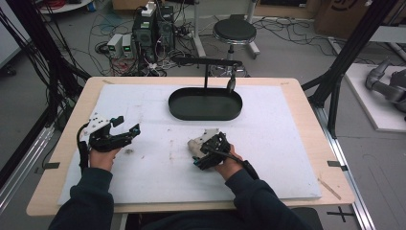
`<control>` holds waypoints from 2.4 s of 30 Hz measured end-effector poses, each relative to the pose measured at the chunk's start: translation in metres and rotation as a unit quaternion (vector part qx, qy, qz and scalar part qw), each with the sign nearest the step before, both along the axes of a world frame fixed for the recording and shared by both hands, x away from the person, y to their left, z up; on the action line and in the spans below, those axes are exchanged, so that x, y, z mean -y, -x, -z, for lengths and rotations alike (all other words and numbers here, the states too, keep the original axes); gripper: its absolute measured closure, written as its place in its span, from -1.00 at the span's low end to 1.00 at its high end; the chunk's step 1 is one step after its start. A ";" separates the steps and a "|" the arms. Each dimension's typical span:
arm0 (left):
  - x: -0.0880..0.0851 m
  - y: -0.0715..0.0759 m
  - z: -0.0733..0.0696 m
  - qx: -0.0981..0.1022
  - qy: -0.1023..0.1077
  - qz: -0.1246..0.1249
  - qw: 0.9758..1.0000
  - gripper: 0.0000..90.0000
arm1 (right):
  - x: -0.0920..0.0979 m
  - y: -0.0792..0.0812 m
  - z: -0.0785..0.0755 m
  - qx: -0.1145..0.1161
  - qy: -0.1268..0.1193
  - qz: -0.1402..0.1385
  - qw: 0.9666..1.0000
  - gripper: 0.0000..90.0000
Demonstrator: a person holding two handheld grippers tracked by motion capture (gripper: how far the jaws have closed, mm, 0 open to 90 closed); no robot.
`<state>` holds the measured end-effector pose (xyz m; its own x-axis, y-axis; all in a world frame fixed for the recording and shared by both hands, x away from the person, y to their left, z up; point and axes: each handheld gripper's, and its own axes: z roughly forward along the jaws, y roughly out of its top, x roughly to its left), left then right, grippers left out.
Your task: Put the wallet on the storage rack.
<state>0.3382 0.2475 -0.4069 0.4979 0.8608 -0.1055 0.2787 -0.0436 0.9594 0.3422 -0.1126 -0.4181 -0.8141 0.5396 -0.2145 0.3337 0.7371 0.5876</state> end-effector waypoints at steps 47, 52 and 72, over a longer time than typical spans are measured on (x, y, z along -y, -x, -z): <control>0.000 -0.001 0.001 0.000 0.003 0.001 1.000 -0.46 | 0.055 -0.061 -0.018 0.007 -0.144 0.066 0.987 -0.13; 0.001 -0.001 0.001 0.002 0.002 0.003 1.000 -0.46 | 0.047 -0.099 -0.028 0.012 -0.143 0.083 0.986 -0.14; 0.002 0.000 0.001 0.002 0.002 0.007 1.000 -0.46 | 0.007 -0.183 0.009 -0.008 -0.076 0.156 0.985 -0.17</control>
